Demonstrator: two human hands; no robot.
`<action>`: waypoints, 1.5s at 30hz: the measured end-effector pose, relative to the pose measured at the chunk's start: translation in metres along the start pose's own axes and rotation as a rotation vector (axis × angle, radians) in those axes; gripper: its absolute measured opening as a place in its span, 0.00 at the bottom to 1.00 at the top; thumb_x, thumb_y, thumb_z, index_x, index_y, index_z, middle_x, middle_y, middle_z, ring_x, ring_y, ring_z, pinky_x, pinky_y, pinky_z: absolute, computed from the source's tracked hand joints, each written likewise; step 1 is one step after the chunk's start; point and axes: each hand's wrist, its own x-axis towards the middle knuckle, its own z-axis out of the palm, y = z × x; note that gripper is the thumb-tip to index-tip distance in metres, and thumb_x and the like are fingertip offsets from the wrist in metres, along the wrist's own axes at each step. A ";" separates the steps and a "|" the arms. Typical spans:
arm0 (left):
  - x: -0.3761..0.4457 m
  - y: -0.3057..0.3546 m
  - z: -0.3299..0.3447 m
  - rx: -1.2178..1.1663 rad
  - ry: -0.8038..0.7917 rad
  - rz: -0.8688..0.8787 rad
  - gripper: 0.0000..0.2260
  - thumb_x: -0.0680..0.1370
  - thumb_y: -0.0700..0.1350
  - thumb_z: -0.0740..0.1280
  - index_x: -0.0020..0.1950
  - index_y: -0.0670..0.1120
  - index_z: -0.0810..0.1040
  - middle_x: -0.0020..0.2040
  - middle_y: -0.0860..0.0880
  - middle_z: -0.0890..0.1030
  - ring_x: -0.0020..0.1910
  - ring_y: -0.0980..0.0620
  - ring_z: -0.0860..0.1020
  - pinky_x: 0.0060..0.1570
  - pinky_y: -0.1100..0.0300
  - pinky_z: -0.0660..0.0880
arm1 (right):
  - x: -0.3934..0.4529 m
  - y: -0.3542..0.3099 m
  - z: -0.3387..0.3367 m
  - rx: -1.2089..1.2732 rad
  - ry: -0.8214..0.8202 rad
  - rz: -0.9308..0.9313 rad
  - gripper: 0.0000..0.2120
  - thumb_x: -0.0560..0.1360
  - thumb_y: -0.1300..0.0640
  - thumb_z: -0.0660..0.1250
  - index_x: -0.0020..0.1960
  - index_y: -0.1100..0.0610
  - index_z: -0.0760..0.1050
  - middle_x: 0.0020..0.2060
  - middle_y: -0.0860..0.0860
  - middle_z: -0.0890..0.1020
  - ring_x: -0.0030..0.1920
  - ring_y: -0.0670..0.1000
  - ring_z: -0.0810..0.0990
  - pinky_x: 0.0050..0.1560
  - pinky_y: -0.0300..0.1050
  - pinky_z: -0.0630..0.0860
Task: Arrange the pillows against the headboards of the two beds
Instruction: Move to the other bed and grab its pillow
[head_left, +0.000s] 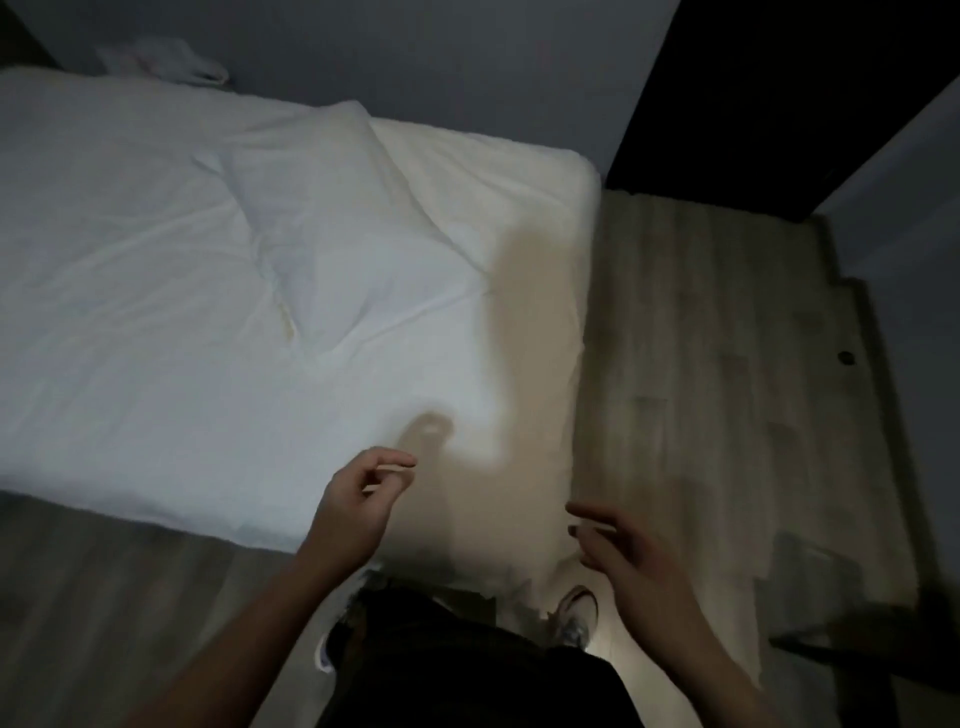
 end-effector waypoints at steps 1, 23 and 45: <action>-0.008 0.006 0.022 -0.014 0.018 -0.045 0.08 0.81 0.37 0.70 0.50 0.49 0.86 0.48 0.56 0.87 0.47 0.58 0.84 0.50 0.55 0.80 | 0.005 -0.003 -0.024 -0.017 -0.022 -0.006 0.13 0.80 0.58 0.71 0.55 0.40 0.85 0.50 0.44 0.89 0.56 0.45 0.86 0.60 0.53 0.82; 0.140 0.096 0.164 -0.201 0.233 -0.383 0.05 0.81 0.45 0.69 0.54 0.54 0.83 0.55 0.56 0.84 0.50 0.59 0.82 0.38 0.70 0.74 | 0.278 -0.111 -0.179 -0.147 -0.258 -0.101 0.10 0.72 0.40 0.76 0.52 0.39 0.86 0.49 0.47 0.89 0.54 0.51 0.86 0.57 0.58 0.83; 0.557 0.057 0.153 -0.719 0.660 -0.973 0.40 0.65 0.69 0.76 0.65 0.42 0.78 0.63 0.44 0.80 0.58 0.44 0.80 0.49 0.50 0.82 | 0.726 -0.295 -0.091 -0.666 -0.895 -0.114 0.11 0.78 0.59 0.72 0.53 0.44 0.85 0.52 0.40 0.88 0.50 0.43 0.86 0.53 0.44 0.82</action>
